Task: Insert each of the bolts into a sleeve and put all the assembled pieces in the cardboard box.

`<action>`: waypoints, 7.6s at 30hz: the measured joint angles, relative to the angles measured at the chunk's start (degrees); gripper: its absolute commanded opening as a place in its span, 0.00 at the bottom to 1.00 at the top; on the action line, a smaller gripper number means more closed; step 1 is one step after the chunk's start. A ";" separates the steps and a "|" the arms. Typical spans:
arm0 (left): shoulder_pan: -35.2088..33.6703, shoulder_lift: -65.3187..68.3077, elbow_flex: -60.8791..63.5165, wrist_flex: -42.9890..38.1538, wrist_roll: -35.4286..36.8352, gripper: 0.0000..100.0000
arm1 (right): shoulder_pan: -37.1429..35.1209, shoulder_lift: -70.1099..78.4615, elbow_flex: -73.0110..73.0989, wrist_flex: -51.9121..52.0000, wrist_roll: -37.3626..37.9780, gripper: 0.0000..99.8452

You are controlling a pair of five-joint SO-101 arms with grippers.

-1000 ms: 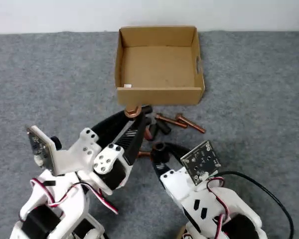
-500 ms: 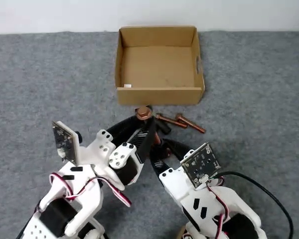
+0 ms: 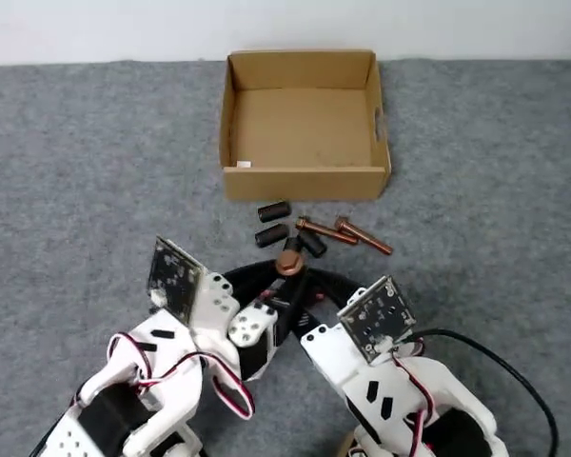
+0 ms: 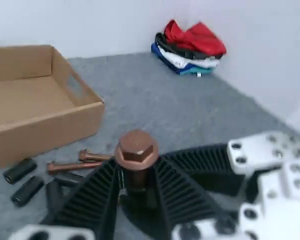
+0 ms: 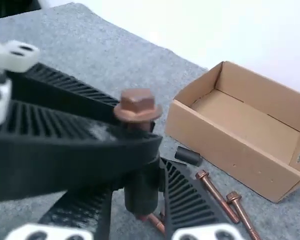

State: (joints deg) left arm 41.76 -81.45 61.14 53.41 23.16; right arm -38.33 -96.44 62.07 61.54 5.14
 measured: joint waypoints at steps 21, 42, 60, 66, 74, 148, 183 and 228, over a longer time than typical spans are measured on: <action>-8.53 0.00 -7.30 11.87 -9.14 0.25 | 0.53 -0.09 0.09 0.00 0.26 0.01; -42.55 0.62 24.53 0.26 -19.43 0.00 | 22.24 32.88 -9.76 -4.22 -14.33 0.01; -42.99 0.62 35.78 -13.27 -16.26 0.00 | 26.02 83.25 -42.37 -27.52 -14.68 0.01; -42.99 0.62 35.78 -13.27 -16.09 0.00 | 26.02 96.79 -51.96 -31.12 -14.68 0.01; -42.99 0.62 35.78 -13.27 -16.09 0.00 | 26.73 111.91 -62.95 -31.65 -14.68 0.01; -42.99 0.62 35.78 -13.27 -15.74 0.00 | 17.23 135.03 -90.90 31.21 14.33 0.16; -42.99 0.62 35.78 -14.15 -15.74 0.00 | 15.38 129.14 -94.59 38.77 8.44 0.01; -18.55 61.63 -26.81 4.40 14.15 0.01 | 58.02 44.13 -33.93 38.95 -16.09 0.01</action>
State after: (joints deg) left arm 23.21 -19.82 34.33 57.80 37.32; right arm 19.69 -52.31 28.13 100.48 -10.95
